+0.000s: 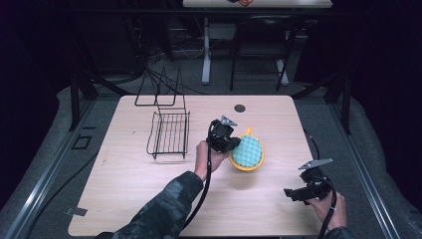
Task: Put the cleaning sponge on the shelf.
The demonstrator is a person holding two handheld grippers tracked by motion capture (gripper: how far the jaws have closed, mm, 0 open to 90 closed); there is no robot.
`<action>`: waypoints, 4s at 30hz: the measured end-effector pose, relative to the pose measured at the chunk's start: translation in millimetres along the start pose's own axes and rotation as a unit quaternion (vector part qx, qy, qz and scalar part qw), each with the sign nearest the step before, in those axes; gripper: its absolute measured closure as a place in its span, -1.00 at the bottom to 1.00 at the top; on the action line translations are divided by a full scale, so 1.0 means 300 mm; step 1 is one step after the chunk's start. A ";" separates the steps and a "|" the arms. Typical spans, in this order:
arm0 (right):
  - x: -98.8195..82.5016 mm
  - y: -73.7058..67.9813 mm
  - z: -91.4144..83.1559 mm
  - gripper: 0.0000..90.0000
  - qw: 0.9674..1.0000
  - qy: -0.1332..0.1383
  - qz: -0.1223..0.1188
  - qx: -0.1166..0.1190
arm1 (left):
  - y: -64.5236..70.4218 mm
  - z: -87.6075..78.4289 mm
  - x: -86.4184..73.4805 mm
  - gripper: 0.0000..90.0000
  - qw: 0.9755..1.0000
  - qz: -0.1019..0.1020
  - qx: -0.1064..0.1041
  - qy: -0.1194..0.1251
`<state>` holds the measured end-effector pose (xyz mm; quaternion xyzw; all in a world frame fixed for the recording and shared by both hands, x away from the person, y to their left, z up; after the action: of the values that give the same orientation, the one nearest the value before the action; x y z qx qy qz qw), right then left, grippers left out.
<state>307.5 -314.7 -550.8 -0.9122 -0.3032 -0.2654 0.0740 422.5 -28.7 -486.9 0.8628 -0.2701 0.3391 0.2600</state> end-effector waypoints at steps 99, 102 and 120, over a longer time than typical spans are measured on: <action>0.002 -0.003 -0.001 -0.79 1.000 0.000 -0.003 -0.004 | -0.380 -0.526 -0.234 0.95 0.979 -0.079 0.128 0.135; 0.002 -0.003 0.002 -0.79 1.000 0.003 -0.002 -0.004 | -0.393 -0.530 -0.239 0.95 0.978 -0.081 0.133 0.136; 0.002 -0.002 0.005 -0.78 1.000 0.002 -0.003 -0.006 | -0.506 -0.535 -0.221 0.95 0.971 -0.097 0.160 0.151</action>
<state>308.5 -313.4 -551.8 -0.9112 -0.3041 -0.2696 0.0679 407.0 201.0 -473.4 0.8540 -0.0850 0.4777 0.1877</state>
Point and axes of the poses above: each handheld gripper's, and its own axes: z roughly forward along the jaws, x roughly out of its top, y roughly to its right, the point moved 2 cm from there along z, roughly forward along the jaws, and after that the axes turned 9 degrees about -z, right-handed, at the moved point
